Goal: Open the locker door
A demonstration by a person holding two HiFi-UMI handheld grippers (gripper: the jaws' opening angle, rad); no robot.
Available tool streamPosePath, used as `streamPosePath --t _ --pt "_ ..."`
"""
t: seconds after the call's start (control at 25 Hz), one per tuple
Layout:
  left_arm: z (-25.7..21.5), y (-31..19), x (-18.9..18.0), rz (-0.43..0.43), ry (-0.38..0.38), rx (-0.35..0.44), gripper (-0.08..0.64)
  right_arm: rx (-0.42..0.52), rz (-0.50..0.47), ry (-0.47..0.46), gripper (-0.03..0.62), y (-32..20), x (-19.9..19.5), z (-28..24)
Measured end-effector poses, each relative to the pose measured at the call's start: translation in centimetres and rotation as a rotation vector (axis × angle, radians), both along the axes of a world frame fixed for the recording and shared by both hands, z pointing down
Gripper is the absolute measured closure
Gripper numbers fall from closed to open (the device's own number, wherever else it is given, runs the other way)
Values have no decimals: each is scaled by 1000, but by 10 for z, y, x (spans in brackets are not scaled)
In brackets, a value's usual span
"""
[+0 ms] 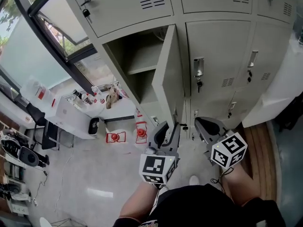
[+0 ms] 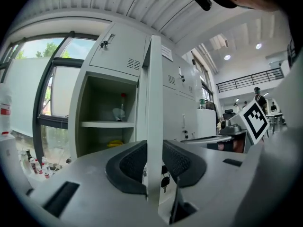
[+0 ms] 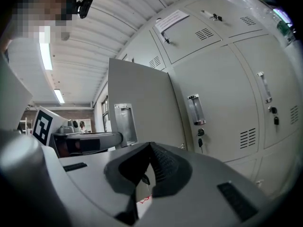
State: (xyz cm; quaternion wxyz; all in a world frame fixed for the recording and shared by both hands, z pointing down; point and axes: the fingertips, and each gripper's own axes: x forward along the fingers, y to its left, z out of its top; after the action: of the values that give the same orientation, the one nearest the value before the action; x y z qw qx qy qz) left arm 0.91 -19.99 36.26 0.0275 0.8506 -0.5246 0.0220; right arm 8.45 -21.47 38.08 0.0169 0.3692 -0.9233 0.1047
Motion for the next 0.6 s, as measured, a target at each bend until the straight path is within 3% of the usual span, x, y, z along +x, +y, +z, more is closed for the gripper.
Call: streamPosePath --t 0.32,0.6 --pt "2 8 34 201 -13 6 466 -19 137 -3 538 15 8 5" --pt "2 11 50 283 36 -4 465 -15 236 13 538 38 20 4"
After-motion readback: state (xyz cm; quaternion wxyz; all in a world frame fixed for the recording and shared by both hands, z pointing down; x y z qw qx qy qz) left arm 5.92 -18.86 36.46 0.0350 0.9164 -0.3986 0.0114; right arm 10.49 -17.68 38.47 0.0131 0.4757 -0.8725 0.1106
